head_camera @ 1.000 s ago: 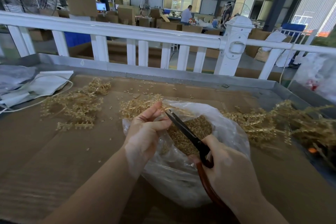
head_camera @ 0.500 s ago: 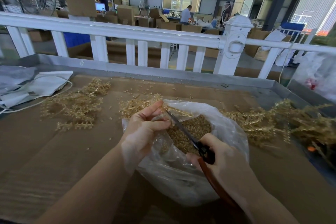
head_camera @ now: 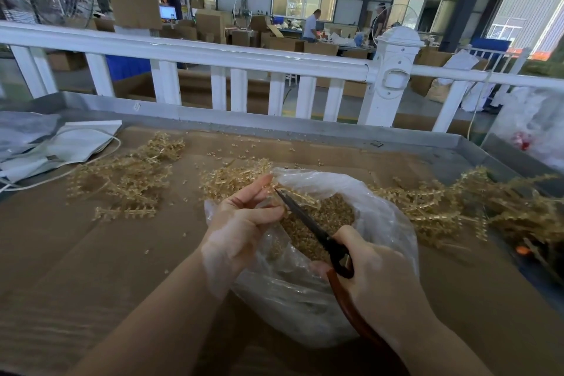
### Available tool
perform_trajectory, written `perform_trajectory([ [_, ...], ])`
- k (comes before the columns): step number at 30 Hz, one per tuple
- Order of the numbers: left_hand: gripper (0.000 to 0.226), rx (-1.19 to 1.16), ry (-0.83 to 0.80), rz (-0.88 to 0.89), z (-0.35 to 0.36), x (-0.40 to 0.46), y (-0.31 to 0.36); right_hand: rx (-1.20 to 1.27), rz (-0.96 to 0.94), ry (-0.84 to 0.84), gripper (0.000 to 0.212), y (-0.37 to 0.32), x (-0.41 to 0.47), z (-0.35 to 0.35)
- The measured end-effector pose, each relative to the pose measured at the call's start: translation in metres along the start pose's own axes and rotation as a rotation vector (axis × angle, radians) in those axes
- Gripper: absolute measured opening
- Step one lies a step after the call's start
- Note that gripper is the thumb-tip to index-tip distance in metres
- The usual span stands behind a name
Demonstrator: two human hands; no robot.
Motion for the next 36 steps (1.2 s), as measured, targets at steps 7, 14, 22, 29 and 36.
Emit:
perform_trajectory([
  [7,0.065,0.081,0.022,0.016,0.0014,0.0019,0.0006,-0.100,0.004,0.059,0.029,0.0012,0.0000,0.0000],
  [14,0.070,0.046,0.028,0.016,0.0022,0.0000,0.0000,-0.163,-0.001,0.085,0.031,0.0006,-0.0001,0.0023],
  [22,0.065,-0.011,0.017,0.012,0.0013,0.0015,-0.0009,-0.150,-0.020,0.098,0.032,0.0014,0.0011,0.0019],
  [29,0.068,-0.047,0.004,0.009,0.0026,0.0005,-0.0014,-0.202,-0.006,0.086,0.034,-0.0005,0.0023,0.0035],
  [36,0.062,-0.096,-0.001,0.025,0.0071,0.0005,-0.0050,-0.202,0.034,0.126,0.035,-0.0055,0.0034,0.0059],
])
Point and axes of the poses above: each hand's wrist, its own x-axis towards the middle knuckle, its own z-axis out of the palm, y = z × x, the point moved 1 cm from there along x, towards the middle knuckle, and after that the axes turned 9 degrees about -y, right-handed, at the moved point
